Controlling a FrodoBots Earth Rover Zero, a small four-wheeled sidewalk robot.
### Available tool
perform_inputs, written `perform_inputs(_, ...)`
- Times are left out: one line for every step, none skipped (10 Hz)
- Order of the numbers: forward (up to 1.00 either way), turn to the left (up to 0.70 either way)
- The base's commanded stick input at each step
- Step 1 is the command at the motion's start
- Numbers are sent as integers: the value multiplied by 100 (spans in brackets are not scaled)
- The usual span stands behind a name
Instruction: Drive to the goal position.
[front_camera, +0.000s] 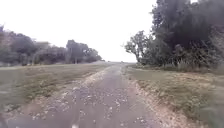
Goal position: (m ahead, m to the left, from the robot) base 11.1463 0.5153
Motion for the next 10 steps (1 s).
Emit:
perform_inputs(60,-14)
perform_inputs(60,-6)
perform_inputs(60,0)
perform_inputs(60,1)
perform_inputs(60,1)
perform_inputs(60,1)
perform_inputs(60,1)
perform_inputs(60,1)
perform_inputs(60,1)
perform_inputs(60,1)
